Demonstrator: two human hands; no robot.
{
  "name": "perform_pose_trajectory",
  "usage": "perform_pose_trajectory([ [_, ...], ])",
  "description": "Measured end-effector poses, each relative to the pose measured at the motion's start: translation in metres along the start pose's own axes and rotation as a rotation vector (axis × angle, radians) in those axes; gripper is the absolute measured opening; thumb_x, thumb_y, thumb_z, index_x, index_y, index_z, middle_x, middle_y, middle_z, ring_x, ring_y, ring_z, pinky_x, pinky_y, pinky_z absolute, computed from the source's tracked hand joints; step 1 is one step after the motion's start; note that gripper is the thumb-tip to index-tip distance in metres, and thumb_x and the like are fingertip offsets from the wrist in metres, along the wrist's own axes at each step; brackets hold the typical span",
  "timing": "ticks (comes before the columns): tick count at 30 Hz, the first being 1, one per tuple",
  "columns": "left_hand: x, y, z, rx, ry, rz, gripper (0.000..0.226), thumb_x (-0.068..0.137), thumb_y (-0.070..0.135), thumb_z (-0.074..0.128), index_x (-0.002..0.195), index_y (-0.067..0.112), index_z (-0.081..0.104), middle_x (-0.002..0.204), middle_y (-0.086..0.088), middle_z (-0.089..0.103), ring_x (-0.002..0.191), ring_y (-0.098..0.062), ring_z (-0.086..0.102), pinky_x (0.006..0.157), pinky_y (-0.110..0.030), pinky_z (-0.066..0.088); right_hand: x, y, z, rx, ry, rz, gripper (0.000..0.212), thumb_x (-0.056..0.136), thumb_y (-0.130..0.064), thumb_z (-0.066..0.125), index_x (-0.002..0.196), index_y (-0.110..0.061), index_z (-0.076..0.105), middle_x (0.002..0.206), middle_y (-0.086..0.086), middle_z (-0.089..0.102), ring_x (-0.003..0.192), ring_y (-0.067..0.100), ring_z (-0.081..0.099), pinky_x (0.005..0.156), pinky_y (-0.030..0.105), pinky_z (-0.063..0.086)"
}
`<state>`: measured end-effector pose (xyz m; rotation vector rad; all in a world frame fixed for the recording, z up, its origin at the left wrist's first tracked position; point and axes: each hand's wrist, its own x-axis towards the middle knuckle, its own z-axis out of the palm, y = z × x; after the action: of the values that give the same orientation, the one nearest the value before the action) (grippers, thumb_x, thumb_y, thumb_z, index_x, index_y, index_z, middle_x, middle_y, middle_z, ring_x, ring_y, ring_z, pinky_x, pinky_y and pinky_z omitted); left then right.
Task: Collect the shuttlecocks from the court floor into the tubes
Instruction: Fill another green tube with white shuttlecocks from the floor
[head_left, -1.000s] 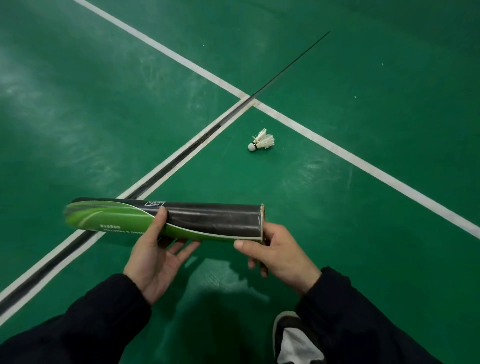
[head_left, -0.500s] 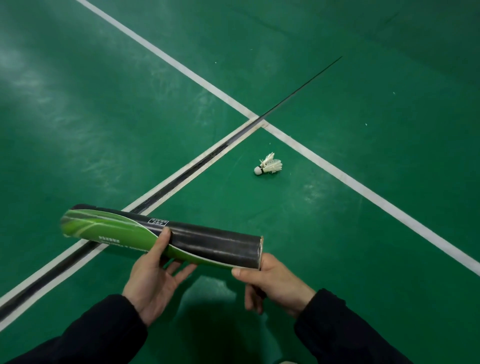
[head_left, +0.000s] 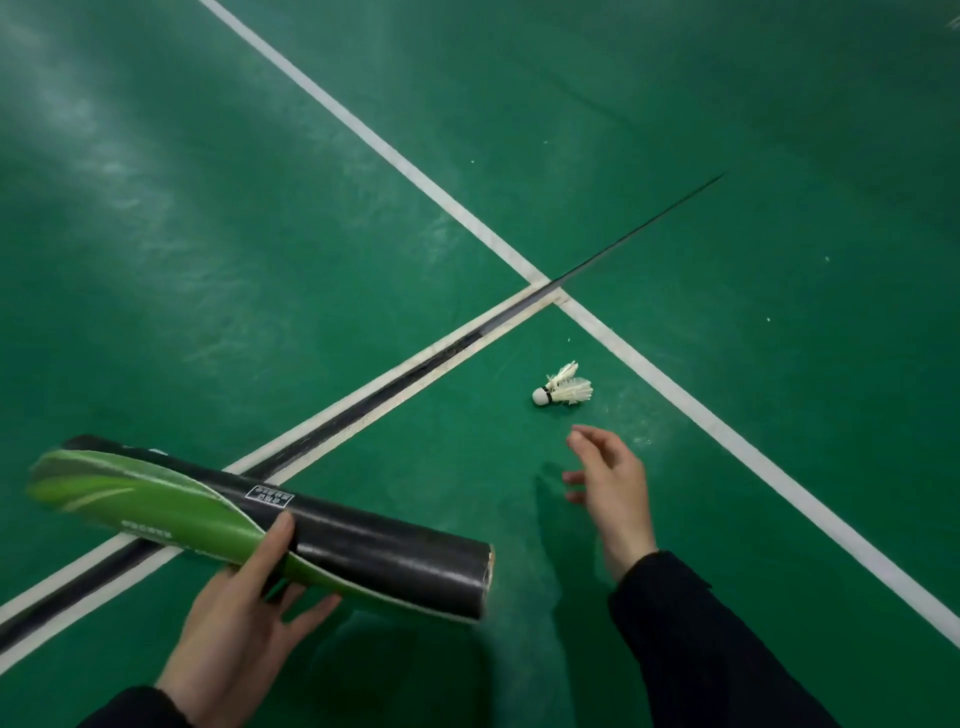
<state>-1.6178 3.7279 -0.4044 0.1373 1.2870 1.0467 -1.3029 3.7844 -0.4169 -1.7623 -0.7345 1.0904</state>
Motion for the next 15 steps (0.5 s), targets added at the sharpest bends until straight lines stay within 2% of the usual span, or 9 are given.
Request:
perform_pose_trajectory([
  [2, -0.006, 0.000, -0.006, 0.019, 0.040, -0.016, 0.051, 0.077, 0.025, 0.069, 0.120, 0.000, 0.058, 0.100, -0.021, 0.077, 0.108, -0.038, 0.068, 0.090, -0.058, 0.052, 0.052, 0.000, 0.007, -0.096, 0.093, -0.049, 0.040, 0.100, -0.024, 0.062, 0.139, -0.023, 0.054, 0.144, -0.006, 0.053, 0.106, 0.017, 0.065, 0.083, 0.036, 0.060],
  [4, -0.013, 0.001, -0.015, 0.065, 0.047, -0.067, 0.068, 0.069, 0.029, 0.082, 0.125, -0.003, 0.057, 0.099, -0.022, 0.077, 0.104, -0.040, 0.068, 0.089, -0.055, 0.051, 0.097, 0.006, 0.015, -0.164, 0.075, -0.066, 0.065, 0.096, -0.021, 0.066, 0.154, -0.026, 0.036, 0.159, -0.005, 0.039, 0.132, 0.022, 0.054, 0.105, 0.049, 0.052],
  [5, -0.016, 0.001, -0.019, 0.100, 0.042, -0.100, 0.083, 0.062, 0.034, 0.093, 0.128, -0.003, 0.057, 0.104, -0.022, 0.076, 0.105, -0.041, 0.068, 0.091, -0.054, 0.051, 0.115, 0.012, 0.019, -0.201, 0.058, -0.070, 0.073, 0.094, -0.020, 0.068, 0.156, -0.027, 0.031, 0.161, -0.005, 0.035, 0.138, 0.022, 0.049, 0.111, 0.051, 0.046],
  [6, -0.020, 0.002, -0.022, 0.119, 0.034, -0.129, 0.093, 0.055, 0.035, 0.101, 0.129, -0.003, 0.059, 0.110, -0.022, 0.075, 0.107, -0.042, 0.069, 0.095, -0.054, 0.051, 0.129, 0.018, 0.021, -0.259, 0.049, -0.063, 0.076, 0.093, -0.018, 0.070, 0.157, -0.025, 0.029, 0.160, -0.002, 0.038, 0.138, 0.023, 0.049, 0.113, 0.051, 0.044],
  [7, -0.025, 0.003, -0.022, 0.124, 0.027, -0.147, 0.091, 0.055, 0.032, 0.102, 0.128, -0.003, 0.061, 0.112, -0.023, 0.075, 0.108, -0.043, 0.068, 0.097, -0.054, 0.051, 0.137, 0.023, 0.022, -0.333, 0.046, -0.056, 0.072, 0.092, -0.018, 0.071, 0.154, -0.020, 0.035, 0.155, 0.002, 0.046, 0.132, 0.024, 0.054, 0.112, 0.049, 0.044],
  [8, -0.030, 0.003, -0.021, 0.128, 0.027, -0.148, 0.083, 0.058, 0.025, 0.100, 0.127, -0.001, 0.062, 0.110, -0.023, 0.075, 0.108, -0.042, 0.068, 0.098, -0.053, 0.050, 0.141, 0.028, 0.023, -0.407, 0.053, -0.054, 0.062, 0.091, -0.018, 0.072, 0.147, -0.015, 0.045, 0.145, 0.007, 0.057, 0.123, 0.026, 0.060, 0.107, 0.047, 0.047],
  [10, -0.037, 0.003, -0.022, 0.157, 0.044, -0.142, 0.076, 0.057, 0.021, 0.095, 0.124, 0.004, 0.065, 0.101, -0.019, 0.077, 0.099, -0.037, 0.068, 0.086, -0.046, 0.053, 0.131, 0.031, 0.025, -0.453, 0.054, -0.057, 0.035, 0.091, -0.019, 0.072, 0.123, -0.008, 0.066, 0.119, 0.013, 0.072, 0.098, 0.025, 0.066, 0.091, 0.040, 0.053],
  [12, -0.043, 0.006, -0.026, 0.129, 0.029, -0.144, 0.071, 0.059, 0.028, 0.088, 0.122, 0.006, 0.066, 0.103, -0.017, 0.077, 0.092, -0.033, 0.070, 0.076, -0.042, 0.058, 0.096, 0.030, 0.029, -0.309, -0.019, -0.055, 0.020, 0.091, -0.016, 0.072, 0.111, -0.011, 0.073, 0.103, 0.010, 0.075, 0.085, 0.020, 0.066, 0.081, 0.034, 0.053],
  [15, -0.051, 0.015, -0.033, 0.003, -0.026, -0.103, 0.049, 0.082, 0.031, 0.075, 0.121, 0.005, 0.065, 0.106, -0.016, 0.068, 0.091, -0.030, 0.067, 0.077, -0.044, 0.062, 0.010, 0.019, 0.028, 0.056, -0.120, -0.040, 0.016, 0.091, -0.005, 0.071, 0.107, -0.010, 0.073, 0.093, 0.004, 0.074, 0.077, 0.012, 0.065, 0.074, 0.020, 0.058],
])
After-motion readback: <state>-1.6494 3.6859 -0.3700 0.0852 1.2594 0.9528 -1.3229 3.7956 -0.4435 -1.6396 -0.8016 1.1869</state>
